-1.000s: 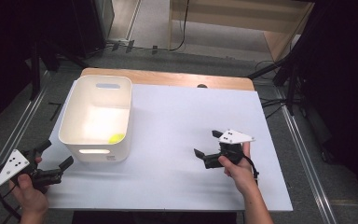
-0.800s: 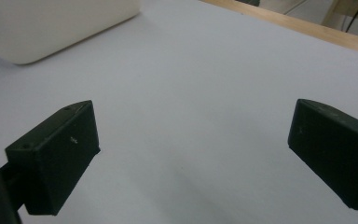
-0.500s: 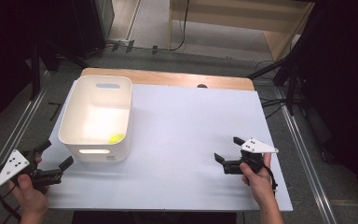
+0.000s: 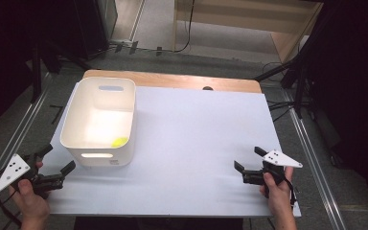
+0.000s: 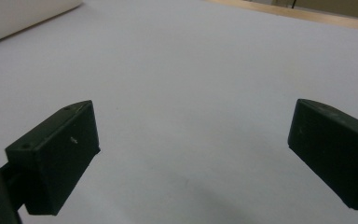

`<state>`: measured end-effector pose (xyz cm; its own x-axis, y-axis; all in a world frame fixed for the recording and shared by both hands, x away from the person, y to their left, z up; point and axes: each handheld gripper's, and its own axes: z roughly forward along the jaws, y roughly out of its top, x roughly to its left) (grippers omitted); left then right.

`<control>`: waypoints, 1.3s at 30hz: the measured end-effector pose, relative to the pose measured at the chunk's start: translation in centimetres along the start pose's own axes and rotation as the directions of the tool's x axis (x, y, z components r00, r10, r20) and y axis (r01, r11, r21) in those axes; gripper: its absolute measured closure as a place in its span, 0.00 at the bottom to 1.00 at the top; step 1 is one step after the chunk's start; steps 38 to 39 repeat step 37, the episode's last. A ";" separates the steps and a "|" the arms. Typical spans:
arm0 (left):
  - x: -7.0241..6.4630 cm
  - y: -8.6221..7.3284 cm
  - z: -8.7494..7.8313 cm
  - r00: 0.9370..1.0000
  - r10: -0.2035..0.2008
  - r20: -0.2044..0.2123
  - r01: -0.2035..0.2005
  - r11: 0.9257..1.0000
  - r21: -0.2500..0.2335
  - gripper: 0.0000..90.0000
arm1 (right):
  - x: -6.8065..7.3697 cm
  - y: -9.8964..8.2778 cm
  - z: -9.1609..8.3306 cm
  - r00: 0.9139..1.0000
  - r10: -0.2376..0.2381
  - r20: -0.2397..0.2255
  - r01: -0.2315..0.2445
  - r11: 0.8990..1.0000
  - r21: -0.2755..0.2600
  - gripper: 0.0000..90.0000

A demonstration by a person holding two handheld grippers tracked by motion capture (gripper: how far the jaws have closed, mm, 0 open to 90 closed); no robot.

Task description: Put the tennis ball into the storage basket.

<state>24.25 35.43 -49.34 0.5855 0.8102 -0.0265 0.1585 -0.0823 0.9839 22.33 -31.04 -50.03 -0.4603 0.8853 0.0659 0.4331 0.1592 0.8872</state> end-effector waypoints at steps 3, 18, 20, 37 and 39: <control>0.0 0.0 0.0 1.000 0.002 -0.001 -0.002 1.000 0.002 0.00 | -0.5 -0.8 -0.5 0.999 0.033 0.011 -0.033 0.999 -0.013 0.01; 0.0 0.0 0.0 1.000 0.004 0.000 -0.004 1.000 0.006 0.00 | -2.6 -2.9 -2.7 0.993 0.101 0.060 -0.096 0.992 -0.082 0.01; 0.0 0.0 0.1 1.000 0.001 0.001 -0.001 1.000 0.007 0.00 | -2.9 -3.0 -3.0 0.990 0.119 0.074 -0.112 0.989 -0.093 0.01; 0.0 0.0 0.2 1.000 -0.002 -0.003 0.002 1.000 0.013 0.00 | -3.6 -3.6 -3.5 0.982 0.135 0.129 -0.116 0.983 -0.141 0.01; 0.0 0.0 0.2 1.000 -0.002 -0.003 0.002 1.000 0.013 0.00 | -3.6 -3.6 -3.5 0.982 0.135 0.129 -0.116 0.983 -0.141 0.01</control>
